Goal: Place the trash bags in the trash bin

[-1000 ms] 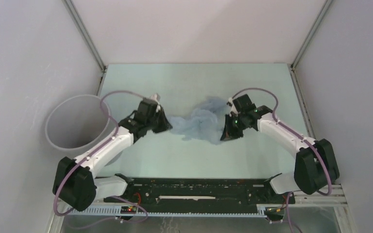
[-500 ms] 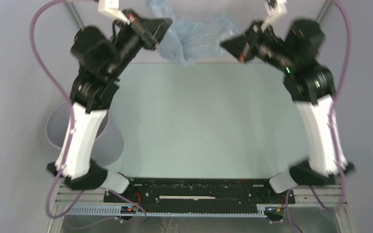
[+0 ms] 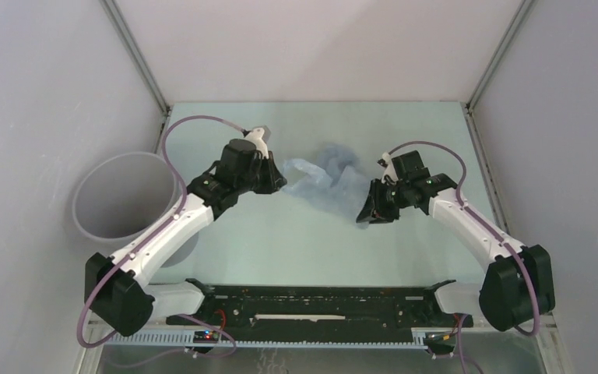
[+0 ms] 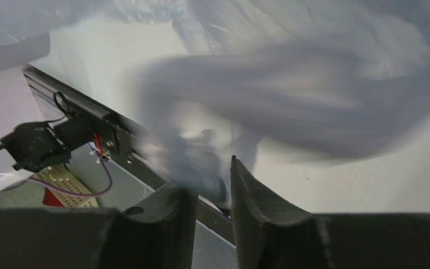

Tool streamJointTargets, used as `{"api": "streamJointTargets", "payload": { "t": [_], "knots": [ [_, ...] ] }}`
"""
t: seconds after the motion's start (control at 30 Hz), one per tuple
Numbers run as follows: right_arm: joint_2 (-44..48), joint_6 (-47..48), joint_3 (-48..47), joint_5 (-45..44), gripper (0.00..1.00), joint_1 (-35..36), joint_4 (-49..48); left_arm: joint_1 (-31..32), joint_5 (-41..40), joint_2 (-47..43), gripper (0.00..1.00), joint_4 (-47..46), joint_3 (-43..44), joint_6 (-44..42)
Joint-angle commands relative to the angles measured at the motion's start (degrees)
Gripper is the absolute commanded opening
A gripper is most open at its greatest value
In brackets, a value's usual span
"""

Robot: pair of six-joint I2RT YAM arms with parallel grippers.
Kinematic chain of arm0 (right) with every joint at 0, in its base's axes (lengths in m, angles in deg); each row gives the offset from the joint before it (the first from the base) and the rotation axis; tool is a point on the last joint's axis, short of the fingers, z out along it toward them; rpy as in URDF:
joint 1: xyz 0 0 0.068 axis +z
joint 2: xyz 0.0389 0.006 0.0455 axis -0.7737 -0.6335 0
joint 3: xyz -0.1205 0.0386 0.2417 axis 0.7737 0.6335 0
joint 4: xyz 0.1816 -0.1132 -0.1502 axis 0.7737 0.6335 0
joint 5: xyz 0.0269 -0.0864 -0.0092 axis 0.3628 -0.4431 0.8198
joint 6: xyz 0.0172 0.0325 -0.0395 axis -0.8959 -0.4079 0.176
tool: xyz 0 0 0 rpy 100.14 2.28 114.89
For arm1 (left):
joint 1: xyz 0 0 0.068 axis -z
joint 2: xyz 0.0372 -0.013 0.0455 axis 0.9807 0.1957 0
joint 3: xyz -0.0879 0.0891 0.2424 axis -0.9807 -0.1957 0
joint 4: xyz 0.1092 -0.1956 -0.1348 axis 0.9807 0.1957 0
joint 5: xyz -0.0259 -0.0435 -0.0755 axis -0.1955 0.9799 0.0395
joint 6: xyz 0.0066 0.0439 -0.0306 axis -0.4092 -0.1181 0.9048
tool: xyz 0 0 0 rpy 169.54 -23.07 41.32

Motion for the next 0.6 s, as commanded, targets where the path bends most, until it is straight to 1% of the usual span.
{"api": "streamJointTargets", "payload": {
  "t": [0.0, 0.1, 0.13, 0.17, 0.2, 0.3, 0.43, 0.57],
  "knots": [
    [2.51, 3.51, -2.82, 0.33, 0.5, 0.53, 4.6, -0.13, 3.34, -3.42, 0.0, -4.57, -2.25, -0.23],
    [5.42, 1.25, -2.93, -1.86, 0.68, 0.49, 6.22, -0.05, 6.05, -3.45, 0.0, -6.39, -4.2, 1.07],
    [6.59, 0.16, -3.3, -2.61, 0.85, 0.5, 6.07, -0.04, 6.43, -3.01, 0.0, -6.43, -4.4, 0.8],
    [7.03, -1.08, -3.75, -3.67, 0.98, 0.63, 5.97, -0.06, 6.79, -2.53, 0.0, -5.83, -4.31, 0.51],
    [6.89, -1.95, -4.29, -4.21, 1.0, 0.63, 5.66, -0.05, 7.07, -2.04, 0.0, -5.16, -4.05, 0.03],
    [4.09, -4.4, -4.81, -4.65, 1.0, 0.61, 4.56, -0.04, 8.52, -1.22, 0.0, -4.52, -3.75, -0.23],
    [-0.04, -7.73, -3.3, -1.58, 1.0, 1.57, 3.21, -0.04, 10.45, -0.74, 0.0, -4.68, -3.16, 0.76],
    [-0.13, -14.2, 2.83, 1.99, 1.0, 1.84, -1.62, -0.04, 11.27, -0.66, 0.0, -5.29, -3.19, 1.97]
  ]
}}
